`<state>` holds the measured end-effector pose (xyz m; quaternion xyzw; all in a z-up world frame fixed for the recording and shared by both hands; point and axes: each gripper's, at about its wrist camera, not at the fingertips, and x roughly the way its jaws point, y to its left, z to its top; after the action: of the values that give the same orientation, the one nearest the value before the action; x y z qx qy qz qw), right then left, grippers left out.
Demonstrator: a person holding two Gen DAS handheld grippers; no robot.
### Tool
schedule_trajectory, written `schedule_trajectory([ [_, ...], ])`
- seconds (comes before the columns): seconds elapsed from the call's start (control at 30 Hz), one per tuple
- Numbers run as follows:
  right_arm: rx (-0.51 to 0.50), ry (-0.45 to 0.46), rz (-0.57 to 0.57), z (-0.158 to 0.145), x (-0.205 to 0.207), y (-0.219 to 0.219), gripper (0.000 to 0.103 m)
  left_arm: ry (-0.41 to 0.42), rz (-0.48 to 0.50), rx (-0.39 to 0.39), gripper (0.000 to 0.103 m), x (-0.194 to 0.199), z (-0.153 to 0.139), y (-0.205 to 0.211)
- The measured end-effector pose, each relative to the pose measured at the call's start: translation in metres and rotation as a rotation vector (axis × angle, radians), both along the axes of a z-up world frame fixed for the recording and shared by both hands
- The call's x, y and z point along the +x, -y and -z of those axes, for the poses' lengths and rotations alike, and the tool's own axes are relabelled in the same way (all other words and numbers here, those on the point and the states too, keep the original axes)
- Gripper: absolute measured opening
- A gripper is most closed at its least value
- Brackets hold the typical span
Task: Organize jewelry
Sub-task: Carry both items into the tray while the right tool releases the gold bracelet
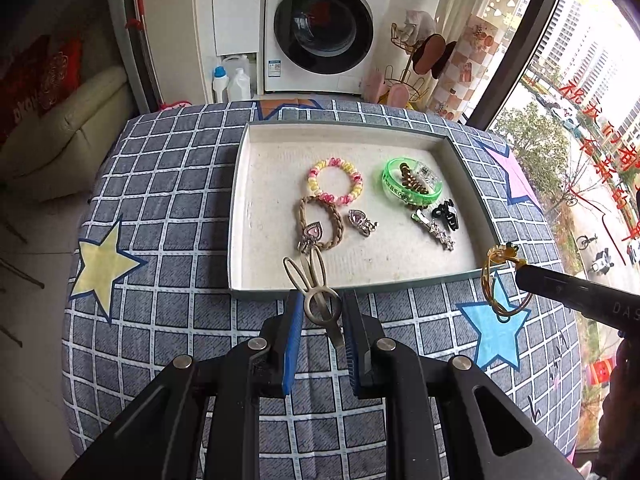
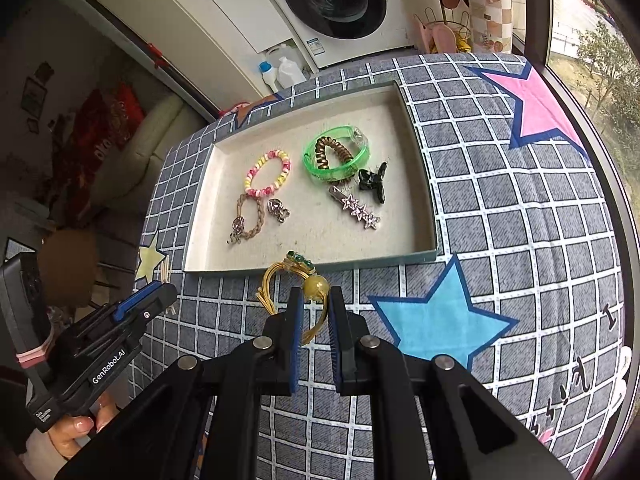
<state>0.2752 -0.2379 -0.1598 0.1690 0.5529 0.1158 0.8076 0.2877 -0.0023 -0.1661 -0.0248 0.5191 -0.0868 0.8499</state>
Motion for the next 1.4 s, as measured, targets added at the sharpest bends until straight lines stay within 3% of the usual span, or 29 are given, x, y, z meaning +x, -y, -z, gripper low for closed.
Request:
schedule_trajectory([
  [0.63, -0.037, -0.053, -0.015, 0.036, 0.075, 0.006, 0.013, -0.03, 0.002, 0.019, 0.032, 0.062, 0.032, 0.038],
  [1.0, -0.072, -0.101, -0.019, 0.068, 0.098, 0.01, 0.013, -0.074, 0.032, 0.089, 0.032, 0.082, 0.067, 0.058],
  [1.4, -0.109, -0.099, -0.053, 0.08, 0.1, 0.001, 0.014, -0.09, 0.016, 0.137, 0.032, 0.088, 0.083, 0.06],
])
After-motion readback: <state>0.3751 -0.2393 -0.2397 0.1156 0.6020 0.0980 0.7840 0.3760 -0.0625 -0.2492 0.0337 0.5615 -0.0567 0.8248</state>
